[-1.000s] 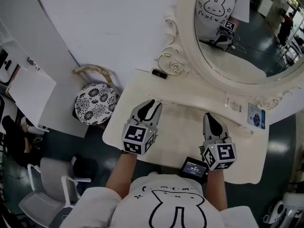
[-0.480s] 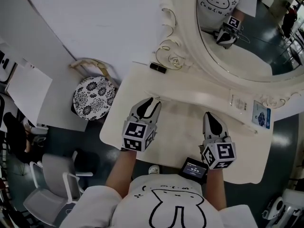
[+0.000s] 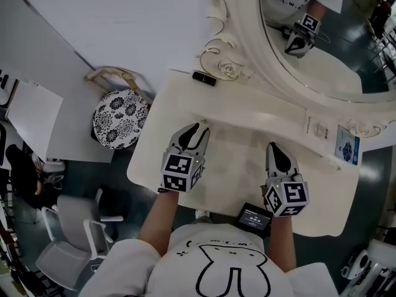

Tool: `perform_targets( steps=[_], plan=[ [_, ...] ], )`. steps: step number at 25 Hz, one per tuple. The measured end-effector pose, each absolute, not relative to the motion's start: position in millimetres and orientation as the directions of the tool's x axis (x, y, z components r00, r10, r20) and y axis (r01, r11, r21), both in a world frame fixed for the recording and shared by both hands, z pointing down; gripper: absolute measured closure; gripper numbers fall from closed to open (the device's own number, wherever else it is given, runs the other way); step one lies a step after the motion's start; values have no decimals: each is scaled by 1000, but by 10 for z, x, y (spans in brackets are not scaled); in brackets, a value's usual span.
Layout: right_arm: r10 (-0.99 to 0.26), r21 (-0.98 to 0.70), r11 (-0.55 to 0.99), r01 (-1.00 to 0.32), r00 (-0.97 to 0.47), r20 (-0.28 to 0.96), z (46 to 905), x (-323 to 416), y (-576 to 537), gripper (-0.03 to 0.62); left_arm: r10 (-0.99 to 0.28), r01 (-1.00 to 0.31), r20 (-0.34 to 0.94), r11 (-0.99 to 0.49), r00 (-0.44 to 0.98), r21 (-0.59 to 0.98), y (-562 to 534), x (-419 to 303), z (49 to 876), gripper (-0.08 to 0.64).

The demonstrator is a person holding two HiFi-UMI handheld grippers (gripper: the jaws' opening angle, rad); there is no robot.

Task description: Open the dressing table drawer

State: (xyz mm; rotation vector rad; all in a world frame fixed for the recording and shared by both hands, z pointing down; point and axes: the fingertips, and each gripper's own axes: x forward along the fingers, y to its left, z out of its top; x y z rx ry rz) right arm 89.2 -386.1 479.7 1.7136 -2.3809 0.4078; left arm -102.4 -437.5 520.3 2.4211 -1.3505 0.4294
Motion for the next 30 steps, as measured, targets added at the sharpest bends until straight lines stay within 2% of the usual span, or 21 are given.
perform_targets(
  steps=[12,18,23,30],
  plan=[
    [-885,-151,272,-950,-308,348,5035,989,-3959,581,-735,-872,482,-463,477,158,-4549,-986,5537,414],
    [-886,-153,254,-955,-294,358,5060,1069,-4012,581,-740,-877,483,-457,468,149,-4576,-1013,5546,439],
    [-884,-149,259,-954,-296,362,5037,1050,-4041,581,-732,-879,510,-465,452,111,-4570,-987,5588,400],
    [-883,-143,255,-956,-291,369,5046,1057,-4054,581,-729,-883,524,-456,441,110,-4674,-963,5649,400]
  ],
)
